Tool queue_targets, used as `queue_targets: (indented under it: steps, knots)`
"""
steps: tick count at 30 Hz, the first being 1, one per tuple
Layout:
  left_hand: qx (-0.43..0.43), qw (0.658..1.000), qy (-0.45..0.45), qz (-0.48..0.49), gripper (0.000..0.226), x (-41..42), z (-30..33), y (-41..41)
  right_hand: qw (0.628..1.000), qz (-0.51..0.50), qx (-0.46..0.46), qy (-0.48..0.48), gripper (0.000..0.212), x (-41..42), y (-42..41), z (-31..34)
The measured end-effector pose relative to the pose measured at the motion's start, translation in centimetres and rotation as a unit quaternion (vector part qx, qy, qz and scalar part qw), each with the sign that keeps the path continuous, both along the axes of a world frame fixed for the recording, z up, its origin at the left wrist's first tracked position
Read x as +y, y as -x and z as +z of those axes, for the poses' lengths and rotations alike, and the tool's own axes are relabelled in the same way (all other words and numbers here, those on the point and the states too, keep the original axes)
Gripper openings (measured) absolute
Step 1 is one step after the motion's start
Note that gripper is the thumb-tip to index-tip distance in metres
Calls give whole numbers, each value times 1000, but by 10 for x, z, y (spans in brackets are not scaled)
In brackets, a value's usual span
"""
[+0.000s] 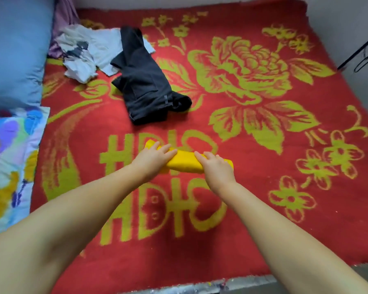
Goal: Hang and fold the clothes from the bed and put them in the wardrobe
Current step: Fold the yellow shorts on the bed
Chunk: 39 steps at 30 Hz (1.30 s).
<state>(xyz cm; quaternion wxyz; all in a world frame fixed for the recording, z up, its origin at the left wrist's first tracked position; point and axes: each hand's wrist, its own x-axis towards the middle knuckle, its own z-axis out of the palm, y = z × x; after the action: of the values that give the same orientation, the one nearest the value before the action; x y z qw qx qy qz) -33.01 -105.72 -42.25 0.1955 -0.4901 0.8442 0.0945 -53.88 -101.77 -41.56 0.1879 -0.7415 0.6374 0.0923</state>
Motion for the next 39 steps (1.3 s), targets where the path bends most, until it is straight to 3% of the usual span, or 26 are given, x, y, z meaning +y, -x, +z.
queue_targets:
  steps: [3, 8, 14, 18, 21, 25, 29, 32, 39]
  knots:
    - [-8, 1000, 11, 24, 69, 22, 41, -30, 999, 43, 6, 21, 72, 13, -27, 44]
    - [-3, 988, 37, 148, 67, 90, 112, -101, 987, 149, 3, 60, 69, 36, -99, 111]
    - [7, 950, 77, 302, 70, 211, 156, -172, 934, 345, 4, 95, 70, 76, -187, 164]
    - [5, 895, 93, 437, 58, 321, 173, -189, 875, 474, -5, 96, 68, 137, -236, 178]
    - [19, 847, 82, 525, 62, 416, 176, -181, 819, 569, -14, 80, 68, 201, -263, 179]
    - [79, 745, 96, 655, 51, 549, 177, -150, 731, 682, -13, 34, 67, 302, -289, 177]
    - [26, 696, 23, 717, 70, 679, 169, -115, 651, 759, 22, -21, 58, 424, -299, 167]
    - [18, 645, -9, 764, 65, 767, 168, -90, 591, 805, 34, -35, 63, 511, -301, 160]
    - [39, 555, -35, 830, 65, 952, 156, -42, 510, 853, 82, -71, 74, 706, -302, 152]
